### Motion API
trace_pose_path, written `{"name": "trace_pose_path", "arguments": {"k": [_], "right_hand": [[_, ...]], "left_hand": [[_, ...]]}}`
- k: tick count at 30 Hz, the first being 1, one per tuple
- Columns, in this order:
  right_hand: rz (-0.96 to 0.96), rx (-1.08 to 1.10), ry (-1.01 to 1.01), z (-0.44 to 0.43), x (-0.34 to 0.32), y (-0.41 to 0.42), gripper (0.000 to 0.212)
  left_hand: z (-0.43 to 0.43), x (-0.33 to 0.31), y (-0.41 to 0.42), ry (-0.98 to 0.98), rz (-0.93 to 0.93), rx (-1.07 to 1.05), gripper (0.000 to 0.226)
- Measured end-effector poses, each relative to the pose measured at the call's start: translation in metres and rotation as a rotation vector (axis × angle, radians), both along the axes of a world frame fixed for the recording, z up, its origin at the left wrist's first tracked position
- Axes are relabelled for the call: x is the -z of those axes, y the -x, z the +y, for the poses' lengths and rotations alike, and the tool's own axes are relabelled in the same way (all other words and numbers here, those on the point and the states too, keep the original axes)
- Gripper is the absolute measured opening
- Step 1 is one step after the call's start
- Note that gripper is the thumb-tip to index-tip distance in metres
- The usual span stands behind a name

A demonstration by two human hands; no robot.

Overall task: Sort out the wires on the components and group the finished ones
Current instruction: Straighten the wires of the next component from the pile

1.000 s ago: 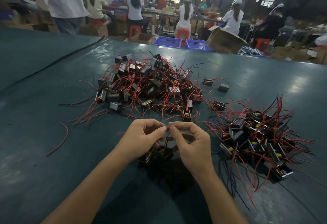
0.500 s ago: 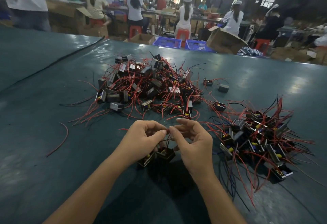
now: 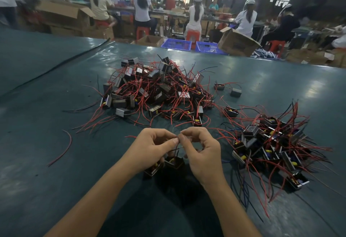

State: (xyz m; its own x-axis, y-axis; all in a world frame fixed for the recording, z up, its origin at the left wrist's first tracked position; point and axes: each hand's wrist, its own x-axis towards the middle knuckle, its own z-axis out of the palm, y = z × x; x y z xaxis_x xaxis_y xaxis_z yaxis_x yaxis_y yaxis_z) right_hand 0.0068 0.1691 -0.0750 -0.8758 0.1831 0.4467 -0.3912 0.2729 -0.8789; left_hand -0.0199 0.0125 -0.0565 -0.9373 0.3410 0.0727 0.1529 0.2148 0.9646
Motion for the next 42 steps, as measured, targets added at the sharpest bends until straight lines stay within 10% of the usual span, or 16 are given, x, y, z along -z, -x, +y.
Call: {"name": "trace_pose_path", "arguments": {"k": [15, 27, 32, 42], "right_hand": [[-0.116, -0.092, 0.275, -0.002, -0.003, 0.001, 0.018], [-0.215, -0.169, 0.380, 0.007, -0.003, 0.001, 0.017], [-0.209, -0.176, 0.379, 0.007, -0.004, 0.001, 0.015], [-0.125, -0.145, 0.274, 0.004, -0.008, -0.001, 0.013]], "left_hand": [[-0.002, -0.005, -0.002, -0.056, -0.099, 0.027, 0.013], [-0.031, -0.013, 0.013, -0.272, -0.067, -0.470, 0.037], [-0.022, -0.012, 0.006, -0.050, 0.108, -0.166, 0.004], [-0.004, -0.003, -0.001, -0.094, 0.029, 0.091, 0.015]]}}
